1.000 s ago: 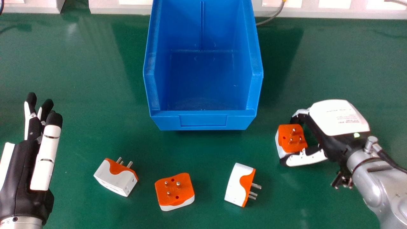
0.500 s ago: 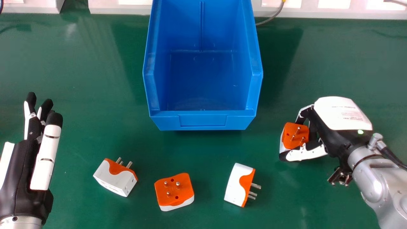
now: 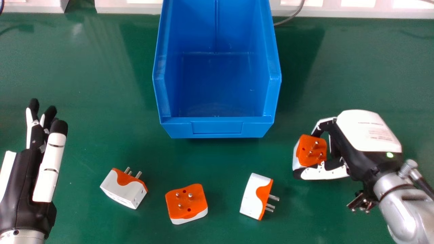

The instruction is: Pick all objects and put in blue box

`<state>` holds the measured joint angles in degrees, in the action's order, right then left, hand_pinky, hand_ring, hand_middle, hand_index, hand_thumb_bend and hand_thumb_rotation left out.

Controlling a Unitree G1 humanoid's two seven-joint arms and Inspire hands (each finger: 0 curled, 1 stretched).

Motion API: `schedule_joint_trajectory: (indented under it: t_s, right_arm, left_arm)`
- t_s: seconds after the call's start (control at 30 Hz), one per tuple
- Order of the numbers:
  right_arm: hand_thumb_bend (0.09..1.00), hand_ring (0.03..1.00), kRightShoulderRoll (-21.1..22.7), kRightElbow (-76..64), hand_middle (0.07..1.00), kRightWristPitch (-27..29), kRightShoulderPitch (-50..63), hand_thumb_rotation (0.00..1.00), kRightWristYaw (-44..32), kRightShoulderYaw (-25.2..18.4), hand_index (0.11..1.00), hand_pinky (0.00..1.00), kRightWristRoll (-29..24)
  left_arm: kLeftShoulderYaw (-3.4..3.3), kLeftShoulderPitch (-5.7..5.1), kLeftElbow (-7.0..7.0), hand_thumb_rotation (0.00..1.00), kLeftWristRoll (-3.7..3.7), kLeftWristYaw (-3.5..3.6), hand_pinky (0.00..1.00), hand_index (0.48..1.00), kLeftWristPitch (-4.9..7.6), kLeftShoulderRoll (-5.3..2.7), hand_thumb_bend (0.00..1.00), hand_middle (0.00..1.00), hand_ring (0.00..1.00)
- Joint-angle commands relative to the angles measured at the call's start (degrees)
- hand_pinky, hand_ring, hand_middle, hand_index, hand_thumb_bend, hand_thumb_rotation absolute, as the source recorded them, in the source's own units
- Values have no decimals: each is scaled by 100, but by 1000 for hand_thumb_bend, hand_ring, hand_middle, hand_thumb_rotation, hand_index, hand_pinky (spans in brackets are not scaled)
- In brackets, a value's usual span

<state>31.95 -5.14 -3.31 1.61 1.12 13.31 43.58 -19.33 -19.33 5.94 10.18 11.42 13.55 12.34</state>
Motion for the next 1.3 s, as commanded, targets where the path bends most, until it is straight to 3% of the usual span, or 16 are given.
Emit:
schedule_joint_trajectory:
  t_s: [0.0,0.23,0.37,0.47,0.53,0.7,0.87,1.0,1.03,1.2,1.27]
  right_arm:
    - [373,75,-16,-851,122,78,291,255,-56,-233,177,39,-89]
    - [400,68,-313,-2464,118,185,752,185,-376,-238,166,35,11]
    - [410,69,-586,-2813,119,359,545,163,-450,-99,164,36,91]
    - [367,74,-768,-2997,126,431,254,236,-709,39,166,40,51]
    - [341,82,-882,-3005,138,476,10,308,-853,137,182,45,63]
    - [331,100,-1184,-2794,162,486,-579,339,-1070,345,209,56,155]
    - [337,119,-1570,-2399,189,408,-1240,287,-1084,596,253,72,486]
    - [353,112,-1857,-1671,177,342,-1871,210,-986,674,247,67,602]
    - [352,105,-1913,-1456,169,317,-2041,186,-965,682,241,60,635]
    - [352,124,-2154,-178,193,231,-2932,143,-702,724,264,71,728]
    - [334,138,-2252,421,209,189,-3300,135,-529,752,279,82,728]
  left_arm:
    - [-50,38,96,899,61,22,1000,1000,11,64,477,1000,1000]
    - [-39,126,38,911,-53,-13,1000,1000,12,69,481,1000,1000]
    - [-37,149,-3,917,-68,-24,1000,1000,22,52,488,1000,1000]
    - [-33,184,-62,901,-6,15,1000,1000,68,41,503,1000,1000]
    - [-27,190,-76,908,-42,3,1000,1000,74,45,511,1000,1000]
    - [-12,179,-95,933,-150,-42,1000,1000,154,34,512,1000,1000]
    - [-12,215,-120,919,-89,-14,1000,1000,155,30,497,1000,1000]
    - [-12,232,-98,900,49,58,1000,1000,93,21,479,1000,1000]
    - [-13,232,-109,898,51,67,1000,1000,109,24,477,1000,1000]
    - [-9,188,-41,914,-73,-26,1000,1000,58,14,488,1000,1000]
    - [-3,178,-21,919,-70,-25,1000,1000,70,9,480,1000,1000]
